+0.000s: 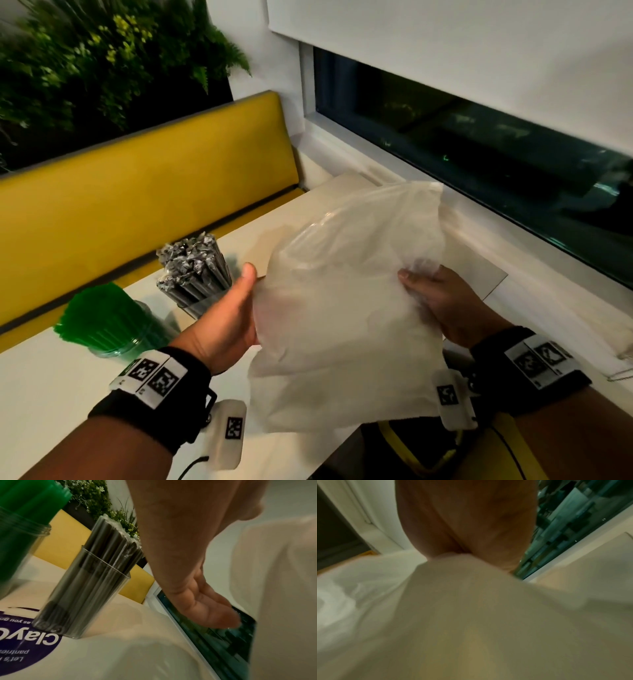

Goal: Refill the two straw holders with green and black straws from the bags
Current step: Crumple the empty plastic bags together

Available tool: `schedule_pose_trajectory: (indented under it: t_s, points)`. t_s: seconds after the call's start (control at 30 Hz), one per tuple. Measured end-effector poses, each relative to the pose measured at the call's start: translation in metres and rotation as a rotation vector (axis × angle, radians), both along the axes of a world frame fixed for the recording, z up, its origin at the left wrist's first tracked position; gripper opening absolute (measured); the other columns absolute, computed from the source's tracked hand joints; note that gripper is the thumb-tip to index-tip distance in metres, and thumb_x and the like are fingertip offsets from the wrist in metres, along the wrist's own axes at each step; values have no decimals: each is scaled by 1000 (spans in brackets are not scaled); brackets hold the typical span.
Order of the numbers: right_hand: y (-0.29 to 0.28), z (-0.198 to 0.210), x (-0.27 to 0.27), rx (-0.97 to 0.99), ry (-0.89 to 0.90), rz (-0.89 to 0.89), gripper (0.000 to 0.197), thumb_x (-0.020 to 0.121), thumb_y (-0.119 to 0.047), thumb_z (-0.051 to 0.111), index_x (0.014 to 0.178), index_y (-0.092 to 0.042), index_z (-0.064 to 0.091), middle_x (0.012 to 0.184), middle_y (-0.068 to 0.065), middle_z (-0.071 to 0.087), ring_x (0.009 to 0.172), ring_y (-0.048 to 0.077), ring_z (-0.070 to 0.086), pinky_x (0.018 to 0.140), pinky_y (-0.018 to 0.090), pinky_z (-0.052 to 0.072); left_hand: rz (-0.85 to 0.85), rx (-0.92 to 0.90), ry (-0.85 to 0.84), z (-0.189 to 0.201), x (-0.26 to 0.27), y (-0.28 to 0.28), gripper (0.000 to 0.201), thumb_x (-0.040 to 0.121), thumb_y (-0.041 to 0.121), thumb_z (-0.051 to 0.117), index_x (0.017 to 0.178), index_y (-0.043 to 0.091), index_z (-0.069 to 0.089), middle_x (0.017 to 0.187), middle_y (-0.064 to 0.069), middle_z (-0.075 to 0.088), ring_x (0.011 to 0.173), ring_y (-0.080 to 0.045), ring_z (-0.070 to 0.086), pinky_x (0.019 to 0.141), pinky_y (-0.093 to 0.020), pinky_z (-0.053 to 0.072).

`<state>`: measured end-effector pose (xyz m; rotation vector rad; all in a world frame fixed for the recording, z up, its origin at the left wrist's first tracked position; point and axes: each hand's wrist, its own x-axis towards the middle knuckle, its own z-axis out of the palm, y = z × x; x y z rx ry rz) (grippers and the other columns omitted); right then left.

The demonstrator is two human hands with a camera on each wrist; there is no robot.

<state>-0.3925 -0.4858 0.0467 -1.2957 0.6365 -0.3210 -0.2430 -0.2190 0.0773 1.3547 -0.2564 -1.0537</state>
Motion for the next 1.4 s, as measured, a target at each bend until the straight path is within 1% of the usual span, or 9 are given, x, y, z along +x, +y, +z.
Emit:
schedule_pose_trajectory:
  t_s: [0.1, 0.4, 0.57, 0.8, 0.97, 1.07, 1.2, 1.3, 1.4]
  points:
    - [1, 3, 2, 67, 5, 54, 44, 79, -31, 74, 105, 2, 61, 95, 20, 56, 80, 35, 53, 71, 41, 47, -28, 121, -133, -8, 7, 2, 39, 82, 34, 76, 116, 13, 72, 119, -21, 69, 114, -44, 63, 105, -67, 38]
    - [-16, 6, -11, 97, -33, 360, 65, 69, 5, 74, 131, -3, 53, 112, 31, 63, 104, 42, 62, 94, 58, 49, 39, 66, -150, -6, 26, 19, 29, 91, 4, 59, 118, 8, 68, 117, -26, 68, 105, -44, 65, 94, -63, 48]
    - [-13, 21, -10, -158, -170, 196, 22, 97, -15, 59, 97, -36, 66, 81, -37, 69, 83, -19, 63, 77, 3, 48, 263, -69, -179, -1, 34, 11, 7, 82, -9, 56, 85, -13, 60, 77, -19, 66, 71, -27, 61, 62, -37, 58]
    - [-30, 21, -11, 132, -207, 447, 48, 73, -40, 73, 79, 8, 72, 112, 10, 73, 103, 22, 69, 86, 34, 57, 184, -102, -338, 2, 41, 16, 33, 80, -23, 47, 60, 1, 58, 76, -10, 70, 63, -20, 65, 56, -28, 55]
    - [-6, 46, 20, -458, 164, 518, 76, 61, -68, 74, 131, -59, 46, 153, -23, 34, 138, 12, 39, 110, 45, 38, -110, -66, -592, 21, 40, -5, 41, 78, -25, 55, 60, 10, 66, 90, -9, 69, 82, -24, 66, 71, -32, 53]
    - [35, 50, 40, -421, 302, 907, 101, 60, -40, 90, 144, -48, 34, 150, -14, 44, 135, 9, 45, 109, 38, 42, -150, -83, -690, 34, 32, -27, 56, 87, -24, 47, 62, 19, 71, 96, -8, 71, 88, -29, 68, 74, -41, 57]
    - [48, 42, 50, -485, 322, 798, 27, 72, -20, 86, 96, -21, 75, 87, -7, 77, 83, 12, 73, 74, 25, 59, 102, -79, -731, 47, 33, -46, 49, 93, -15, 46, 89, 26, 72, 88, 2, 71, 75, -18, 64, 64, -29, 53]
    - [38, 38, 50, -435, 196, 632, 14, 82, -22, 78, 95, -20, 76, 89, -2, 77, 84, 13, 73, 71, 24, 57, 257, -79, -573, 39, 51, -32, 23, 96, 20, 61, 116, 30, 62, 107, 5, 70, 97, -11, 65, 85, -26, 52]
    - [34, 33, 48, -303, 10, 550, 18, 88, -1, 68, 105, -4, 70, 97, 11, 75, 93, 25, 72, 76, 33, 58, 236, -67, -240, 9, 48, -17, 65, 79, 64, 62, 135, 34, 52, 132, -1, 63, 122, -20, 60, 106, -52, 44]
